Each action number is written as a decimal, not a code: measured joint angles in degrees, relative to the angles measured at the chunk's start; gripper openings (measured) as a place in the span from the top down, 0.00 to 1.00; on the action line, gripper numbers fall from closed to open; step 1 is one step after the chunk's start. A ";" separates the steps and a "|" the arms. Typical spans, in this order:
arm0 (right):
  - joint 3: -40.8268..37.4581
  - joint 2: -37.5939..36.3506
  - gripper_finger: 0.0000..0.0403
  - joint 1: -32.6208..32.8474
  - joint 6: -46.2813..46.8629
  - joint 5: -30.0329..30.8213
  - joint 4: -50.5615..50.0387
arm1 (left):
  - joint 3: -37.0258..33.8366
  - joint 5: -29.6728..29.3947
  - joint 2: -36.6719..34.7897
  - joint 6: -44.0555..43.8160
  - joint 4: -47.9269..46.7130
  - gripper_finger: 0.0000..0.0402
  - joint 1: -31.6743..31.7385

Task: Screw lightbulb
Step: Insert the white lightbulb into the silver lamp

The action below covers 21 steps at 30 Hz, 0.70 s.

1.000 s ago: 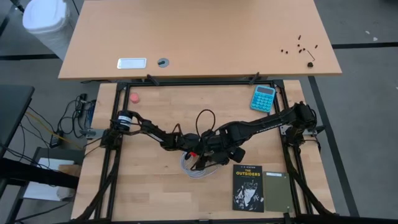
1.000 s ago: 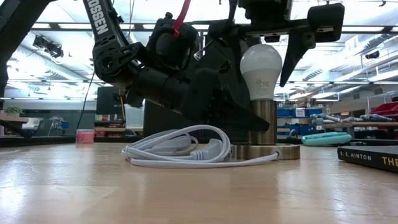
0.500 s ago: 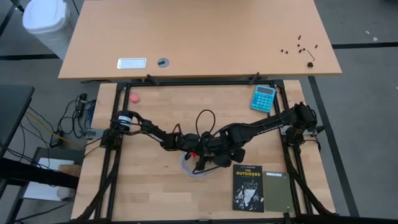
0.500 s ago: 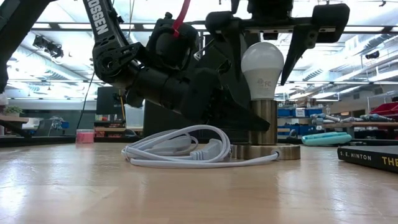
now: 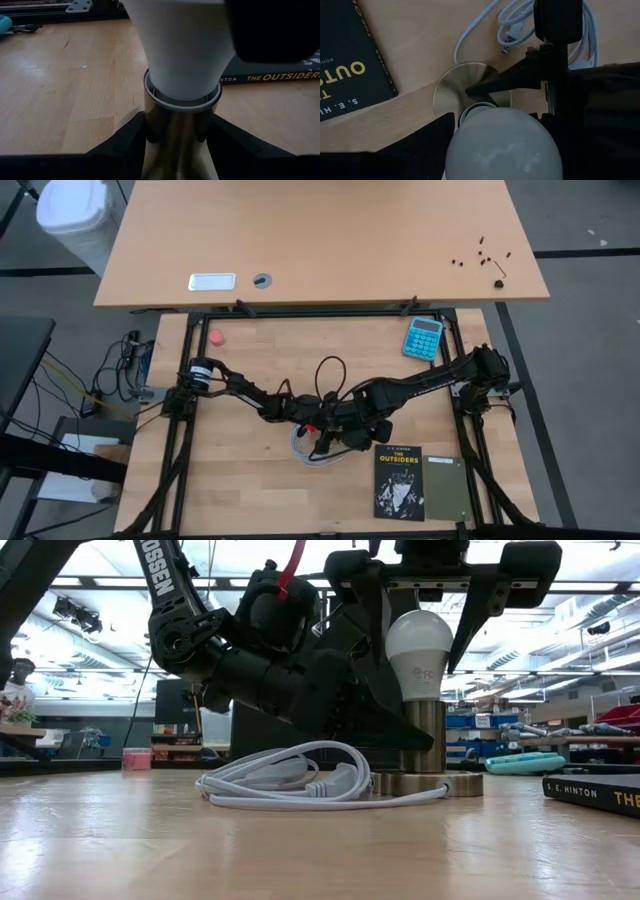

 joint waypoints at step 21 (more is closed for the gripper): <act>-2.78 -0.09 0.25 0.00 0.18 0.48 3.50 | 0.00 -0.11 -0.07 -0.04 -0.63 0.54 0.00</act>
